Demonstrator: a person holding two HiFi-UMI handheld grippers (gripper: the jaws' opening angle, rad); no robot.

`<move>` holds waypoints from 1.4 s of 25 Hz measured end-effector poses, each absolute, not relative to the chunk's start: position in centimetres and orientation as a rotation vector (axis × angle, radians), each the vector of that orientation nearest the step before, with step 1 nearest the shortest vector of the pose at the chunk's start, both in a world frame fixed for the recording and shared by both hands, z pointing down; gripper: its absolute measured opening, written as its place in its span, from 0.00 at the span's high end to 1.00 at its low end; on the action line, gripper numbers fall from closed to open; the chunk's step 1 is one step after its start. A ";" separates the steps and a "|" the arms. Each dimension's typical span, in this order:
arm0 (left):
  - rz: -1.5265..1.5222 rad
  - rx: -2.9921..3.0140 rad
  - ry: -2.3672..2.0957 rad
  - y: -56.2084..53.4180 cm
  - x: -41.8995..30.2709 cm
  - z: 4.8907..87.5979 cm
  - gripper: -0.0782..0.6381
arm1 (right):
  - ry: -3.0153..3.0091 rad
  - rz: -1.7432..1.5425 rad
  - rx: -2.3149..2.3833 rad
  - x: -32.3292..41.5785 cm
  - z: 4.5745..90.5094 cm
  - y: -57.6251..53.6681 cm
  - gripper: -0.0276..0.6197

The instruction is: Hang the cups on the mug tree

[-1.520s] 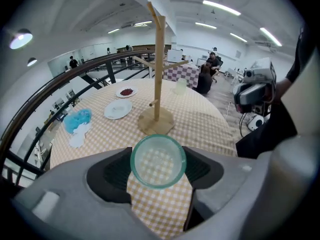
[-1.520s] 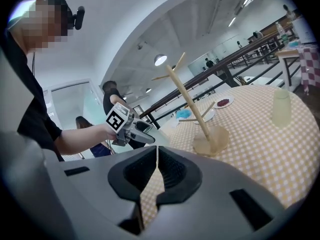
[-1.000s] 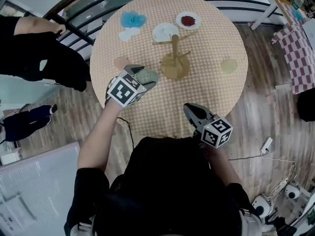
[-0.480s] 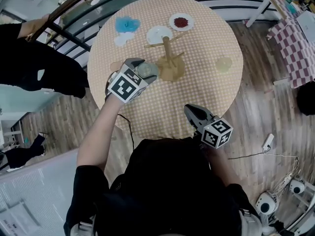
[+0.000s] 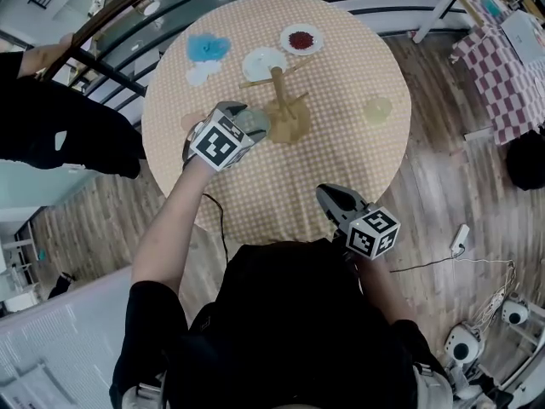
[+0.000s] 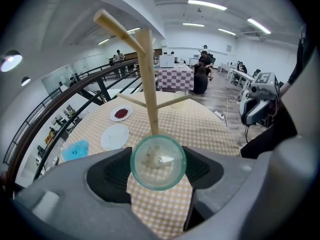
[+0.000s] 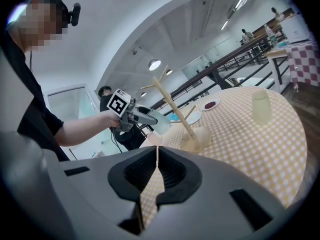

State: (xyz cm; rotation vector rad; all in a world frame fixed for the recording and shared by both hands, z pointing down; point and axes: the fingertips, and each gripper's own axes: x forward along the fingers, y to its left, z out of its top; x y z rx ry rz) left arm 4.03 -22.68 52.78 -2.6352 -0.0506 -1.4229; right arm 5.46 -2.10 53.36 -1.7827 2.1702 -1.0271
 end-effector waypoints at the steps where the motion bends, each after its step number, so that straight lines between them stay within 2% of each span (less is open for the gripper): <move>1: -1.425 -2.627 -0.055 -22.8 4.0 53.1 0.45 | 2.169 -1.031 -1.786 5.4 53.4 -2.1 0.93; 35: -1.496 -2.394 -0.206 -24.2 4.4 60.5 0.45 | 2.037 -1.142 -1.885 4.1 55.8 -0.9 0.93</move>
